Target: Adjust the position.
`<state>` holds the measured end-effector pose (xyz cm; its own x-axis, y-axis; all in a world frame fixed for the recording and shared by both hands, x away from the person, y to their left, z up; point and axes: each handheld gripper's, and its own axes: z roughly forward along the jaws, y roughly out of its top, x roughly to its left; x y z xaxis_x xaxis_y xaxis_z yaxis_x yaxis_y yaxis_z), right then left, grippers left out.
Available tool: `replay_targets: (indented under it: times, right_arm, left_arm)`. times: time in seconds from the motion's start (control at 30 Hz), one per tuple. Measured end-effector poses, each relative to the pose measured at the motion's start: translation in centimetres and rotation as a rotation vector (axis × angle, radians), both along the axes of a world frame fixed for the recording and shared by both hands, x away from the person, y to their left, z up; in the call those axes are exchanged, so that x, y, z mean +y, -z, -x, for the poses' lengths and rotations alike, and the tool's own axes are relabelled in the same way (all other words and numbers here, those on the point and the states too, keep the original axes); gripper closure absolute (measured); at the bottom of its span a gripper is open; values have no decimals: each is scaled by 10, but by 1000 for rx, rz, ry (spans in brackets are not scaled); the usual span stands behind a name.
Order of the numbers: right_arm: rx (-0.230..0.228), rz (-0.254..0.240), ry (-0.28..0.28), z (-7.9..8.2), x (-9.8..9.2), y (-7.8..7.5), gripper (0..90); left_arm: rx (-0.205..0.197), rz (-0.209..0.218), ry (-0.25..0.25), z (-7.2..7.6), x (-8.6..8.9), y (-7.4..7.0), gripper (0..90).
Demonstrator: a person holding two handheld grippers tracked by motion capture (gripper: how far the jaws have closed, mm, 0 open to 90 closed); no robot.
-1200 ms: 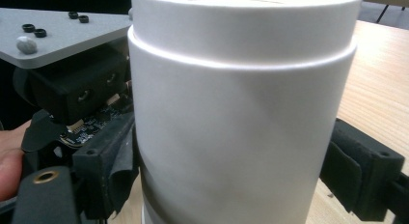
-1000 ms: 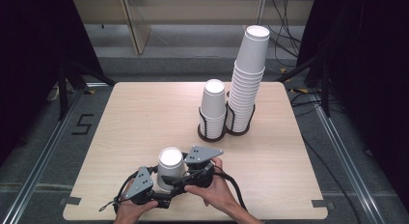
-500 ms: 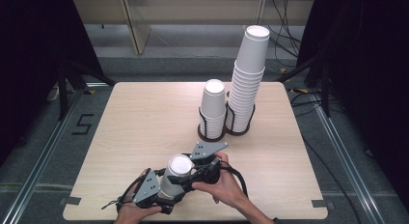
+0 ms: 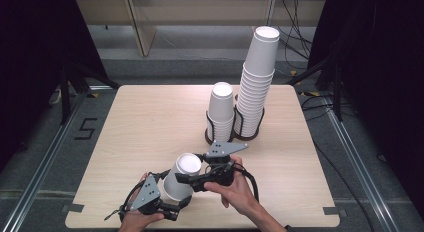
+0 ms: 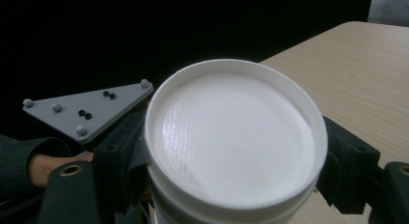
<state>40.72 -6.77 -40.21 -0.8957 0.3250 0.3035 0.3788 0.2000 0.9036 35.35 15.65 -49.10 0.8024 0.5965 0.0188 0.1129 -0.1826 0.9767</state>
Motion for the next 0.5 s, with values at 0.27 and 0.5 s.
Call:
replay_targets:
  times: [0.27,0.5]
  right_arm:
    - [52,-8,3,-1,0,5,244]
    - [39,7,0,-4,0,6,231]
  left_arm:
    - [-25,-15,-1,1,1,0,32]
    - [-26,-71,9,0,2,-3,95]
